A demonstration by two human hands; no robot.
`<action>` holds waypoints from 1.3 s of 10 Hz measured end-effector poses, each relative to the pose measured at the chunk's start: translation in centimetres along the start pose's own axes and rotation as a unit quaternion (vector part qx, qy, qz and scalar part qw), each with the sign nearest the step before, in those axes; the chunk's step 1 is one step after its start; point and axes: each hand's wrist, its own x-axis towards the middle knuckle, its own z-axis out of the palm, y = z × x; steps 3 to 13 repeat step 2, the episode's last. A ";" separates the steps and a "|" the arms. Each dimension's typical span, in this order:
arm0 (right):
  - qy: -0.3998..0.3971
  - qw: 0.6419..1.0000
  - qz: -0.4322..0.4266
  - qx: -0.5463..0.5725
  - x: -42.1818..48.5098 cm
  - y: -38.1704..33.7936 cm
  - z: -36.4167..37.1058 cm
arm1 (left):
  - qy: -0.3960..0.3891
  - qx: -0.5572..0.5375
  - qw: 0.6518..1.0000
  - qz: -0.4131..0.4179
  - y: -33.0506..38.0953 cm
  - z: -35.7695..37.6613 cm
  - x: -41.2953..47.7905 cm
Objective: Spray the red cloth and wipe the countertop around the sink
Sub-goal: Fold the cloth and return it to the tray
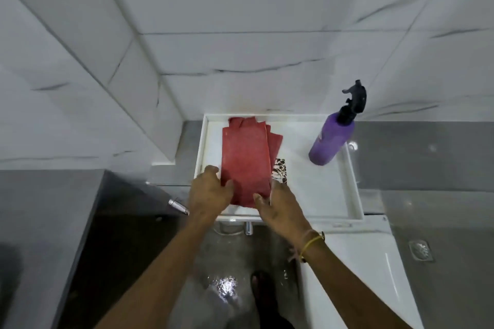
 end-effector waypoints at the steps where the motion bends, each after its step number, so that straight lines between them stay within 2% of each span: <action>1: 0.019 0.998 0.003 -0.055 -0.4 0.5 0.3 | 0.008 0.062 0.996 0.061 -0.5 0.6 -0.6; 2: 0.068 0.995 -0.012 -0.069 -1.5 -0.6 -0.6 | 0.007 0.091 0.989 0.115 -0.5 -0.9 -0.8; 13: 0.068 0.995 -0.012 -0.069 -1.5 -0.6 -0.6 | 0.007 0.091 0.989 0.115 -0.5 -0.9 -0.8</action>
